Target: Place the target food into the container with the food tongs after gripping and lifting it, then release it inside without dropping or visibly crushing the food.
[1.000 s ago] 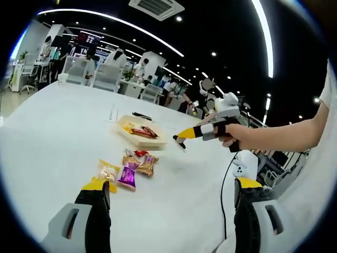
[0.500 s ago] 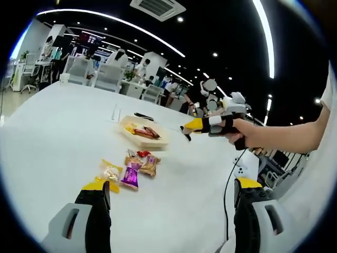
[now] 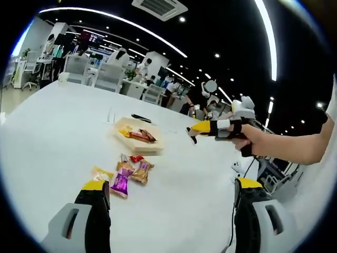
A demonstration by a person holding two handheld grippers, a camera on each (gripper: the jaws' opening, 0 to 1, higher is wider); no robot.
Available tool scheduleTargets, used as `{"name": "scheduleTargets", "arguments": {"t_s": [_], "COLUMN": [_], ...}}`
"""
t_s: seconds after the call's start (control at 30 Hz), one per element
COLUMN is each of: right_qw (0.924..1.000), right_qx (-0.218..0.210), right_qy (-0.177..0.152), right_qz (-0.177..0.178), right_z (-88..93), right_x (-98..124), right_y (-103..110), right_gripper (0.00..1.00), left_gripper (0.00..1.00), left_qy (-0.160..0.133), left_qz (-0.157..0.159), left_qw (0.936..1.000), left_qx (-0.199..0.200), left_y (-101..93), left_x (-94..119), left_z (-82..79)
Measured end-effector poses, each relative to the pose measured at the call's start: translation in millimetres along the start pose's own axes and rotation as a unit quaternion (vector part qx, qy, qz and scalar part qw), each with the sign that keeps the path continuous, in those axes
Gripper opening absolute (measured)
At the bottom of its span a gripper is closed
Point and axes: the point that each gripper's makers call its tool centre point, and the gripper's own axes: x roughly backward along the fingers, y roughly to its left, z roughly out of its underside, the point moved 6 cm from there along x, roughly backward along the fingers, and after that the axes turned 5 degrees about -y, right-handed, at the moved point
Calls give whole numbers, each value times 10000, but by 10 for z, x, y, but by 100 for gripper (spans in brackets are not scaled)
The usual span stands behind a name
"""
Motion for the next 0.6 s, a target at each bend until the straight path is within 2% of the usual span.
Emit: {"name": "scheduleTargets", "arguments": {"t_s": [0.03, 0.07, 0.13, 0.2, 0.27, 0.37, 0.5, 0.6], "right_qw": [9999, 9999, 9997, 9994, 9991, 9990, 9990, 9994], "right_qx": [-7, 16, 54, 90, 199, 182, 187, 142], "right_qy": [-100, -138, -233, -326, -376, -397, -398, -330], "right_qz": [-34, -16, 28, 53, 71, 104, 17, 8], "right_z": [-47, -72, -124, -165, -181, -191, -201, -203], "right_x": [40, 65, 112, 131, 122, 153, 206, 255], "right_y": [-18, -36, -75, -100, -117, -136, -134, -159], "right_gripper": [18, 18, 18, 18, 18, 18, 18, 18], "left_gripper": [99, 99, 99, 99, 99, 99, 99, 99], "left_qy": [-250, -212, 25, 28, -42, 179, 150, 217], "left_qz": [80, 127, 244, 256, 306, 177, 290, 175], "left_qw": [9996, 9997, 9992, 9990, 9988, 9992, 9988, 9992], "left_qx": [34, -3, -317, -373, -369, -312, -367, -293], "left_y": [-98, -143, -229, -277, -282, -236, -271, -252], "left_x": [-40, -60, -97, -107, -100, -108, -132, -126], "left_z": [-86, -97, -97, -127, -145, -92, -85, -69]}}
